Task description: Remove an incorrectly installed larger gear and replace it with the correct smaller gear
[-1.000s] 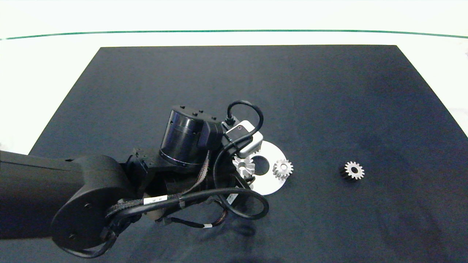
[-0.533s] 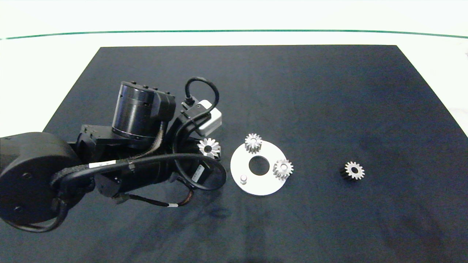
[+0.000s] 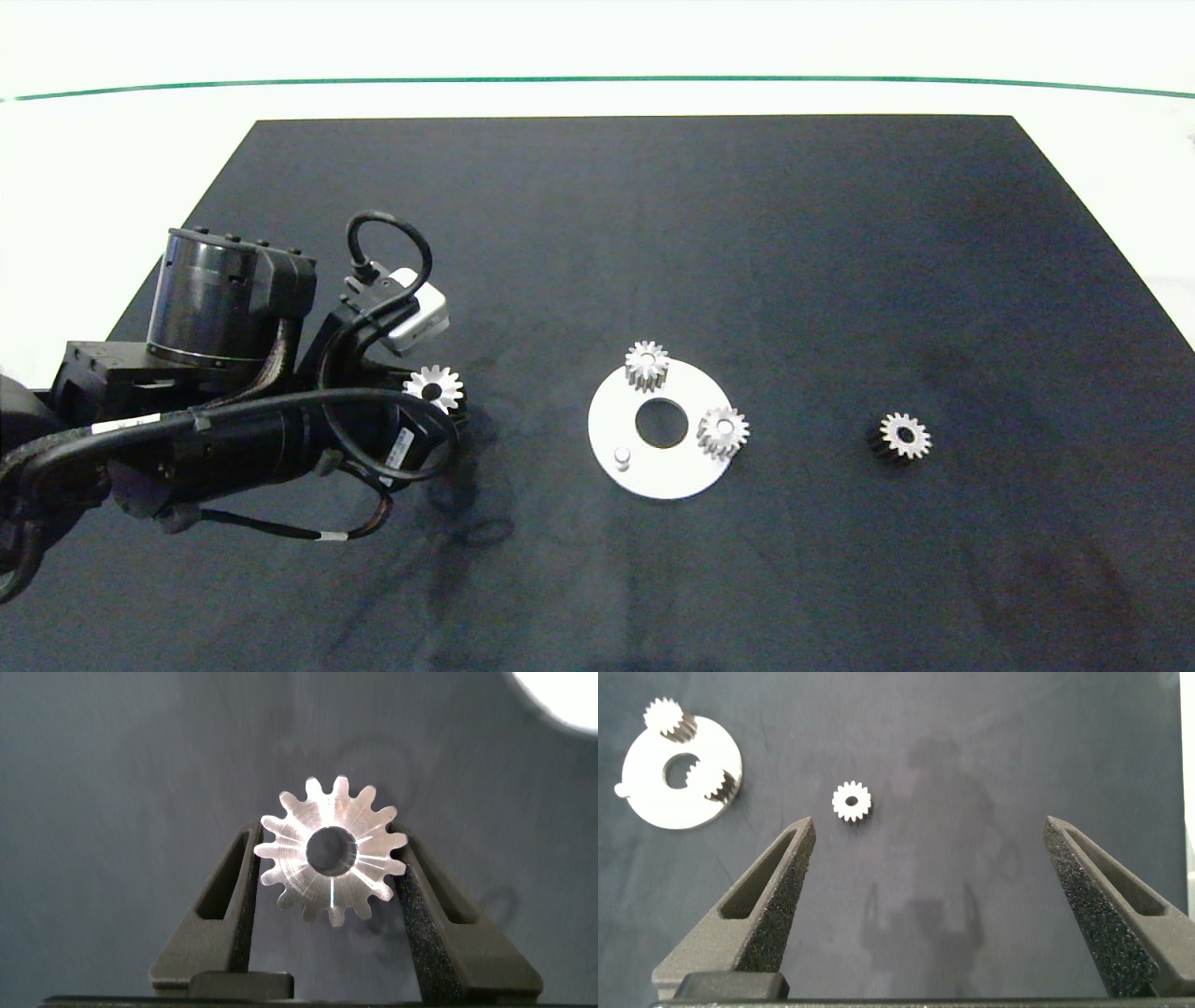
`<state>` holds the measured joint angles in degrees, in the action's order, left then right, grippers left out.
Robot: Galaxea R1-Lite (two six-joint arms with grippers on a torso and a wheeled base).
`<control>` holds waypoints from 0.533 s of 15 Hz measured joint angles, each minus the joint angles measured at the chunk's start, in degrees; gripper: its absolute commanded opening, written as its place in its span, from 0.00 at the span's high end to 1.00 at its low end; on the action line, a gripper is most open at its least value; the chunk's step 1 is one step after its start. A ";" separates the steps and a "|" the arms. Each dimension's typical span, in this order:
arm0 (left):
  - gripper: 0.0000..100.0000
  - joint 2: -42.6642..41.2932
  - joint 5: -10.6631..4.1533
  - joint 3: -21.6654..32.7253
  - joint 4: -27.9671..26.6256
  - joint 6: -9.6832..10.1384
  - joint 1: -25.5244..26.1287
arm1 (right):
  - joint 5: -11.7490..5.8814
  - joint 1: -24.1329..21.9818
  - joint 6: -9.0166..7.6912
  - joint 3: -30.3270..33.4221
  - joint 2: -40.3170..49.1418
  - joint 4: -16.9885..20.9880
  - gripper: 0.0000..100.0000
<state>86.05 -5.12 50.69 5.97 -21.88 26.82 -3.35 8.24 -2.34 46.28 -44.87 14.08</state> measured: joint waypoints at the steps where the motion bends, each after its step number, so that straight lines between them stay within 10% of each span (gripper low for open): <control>1: 0.69 -0.22 0.52 -1.07 0.09 0.13 -0.72 | 0.02 -0.01 0.04 -0.44 0.00 -0.02 0.00; 8: 0.69 -0.44 2.43 -5.18 1.62 1.33 -2.13 | -0.20 -0.26 0.02 -1.27 -0.05 0.46 0.00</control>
<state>85.61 -2.69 45.51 7.59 -20.55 24.69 -3.55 7.98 -2.32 45.01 -44.92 14.54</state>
